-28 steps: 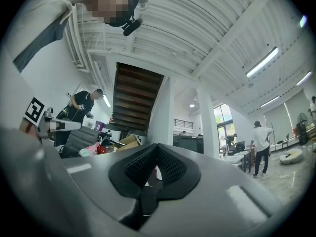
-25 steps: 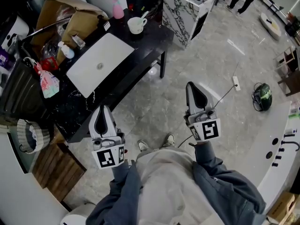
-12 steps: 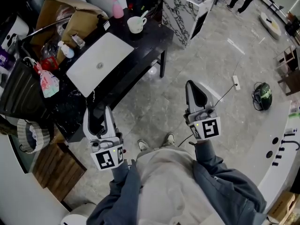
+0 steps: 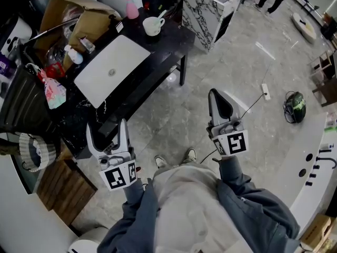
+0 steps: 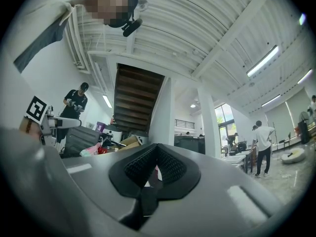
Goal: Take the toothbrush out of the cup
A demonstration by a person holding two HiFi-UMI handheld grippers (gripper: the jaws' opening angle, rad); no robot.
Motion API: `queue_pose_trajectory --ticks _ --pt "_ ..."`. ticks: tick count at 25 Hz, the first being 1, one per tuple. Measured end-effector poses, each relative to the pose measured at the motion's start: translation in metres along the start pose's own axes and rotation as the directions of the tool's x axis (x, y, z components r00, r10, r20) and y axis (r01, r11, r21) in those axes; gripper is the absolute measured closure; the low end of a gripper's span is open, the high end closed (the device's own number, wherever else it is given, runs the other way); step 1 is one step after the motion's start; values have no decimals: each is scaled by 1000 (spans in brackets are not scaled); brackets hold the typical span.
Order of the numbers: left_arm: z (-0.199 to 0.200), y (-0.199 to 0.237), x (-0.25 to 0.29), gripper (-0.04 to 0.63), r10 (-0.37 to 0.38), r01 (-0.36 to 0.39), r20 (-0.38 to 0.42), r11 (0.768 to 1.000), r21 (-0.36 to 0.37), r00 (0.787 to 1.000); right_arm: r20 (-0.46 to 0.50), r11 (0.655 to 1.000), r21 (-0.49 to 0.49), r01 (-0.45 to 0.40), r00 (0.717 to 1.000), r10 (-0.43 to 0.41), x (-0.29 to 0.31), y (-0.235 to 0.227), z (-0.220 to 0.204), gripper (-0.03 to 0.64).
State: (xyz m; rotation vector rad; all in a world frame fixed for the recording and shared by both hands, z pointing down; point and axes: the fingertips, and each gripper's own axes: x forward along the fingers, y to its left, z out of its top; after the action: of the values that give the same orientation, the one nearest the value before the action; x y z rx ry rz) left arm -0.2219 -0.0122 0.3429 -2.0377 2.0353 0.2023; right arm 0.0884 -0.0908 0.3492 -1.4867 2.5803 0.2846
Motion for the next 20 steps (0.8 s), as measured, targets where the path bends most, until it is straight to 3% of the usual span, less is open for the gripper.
queue_pose_trajectory --ticks 7,12,20 --pt "-4 -4 1 160 -20 20 -4 1000 -6 1000 -6 1000 -12 -17 1000 17 3 1 1 612" --pt "-12 -14 12 163 -77 76 -11 995 -57 997 -12 999 -17 -40 999 40 7 -5 -1 612" --pt "-9 -18 15 180 -58 58 4 998 -37 998 4 996 -19 -92 996 92 12 -11 1 612"
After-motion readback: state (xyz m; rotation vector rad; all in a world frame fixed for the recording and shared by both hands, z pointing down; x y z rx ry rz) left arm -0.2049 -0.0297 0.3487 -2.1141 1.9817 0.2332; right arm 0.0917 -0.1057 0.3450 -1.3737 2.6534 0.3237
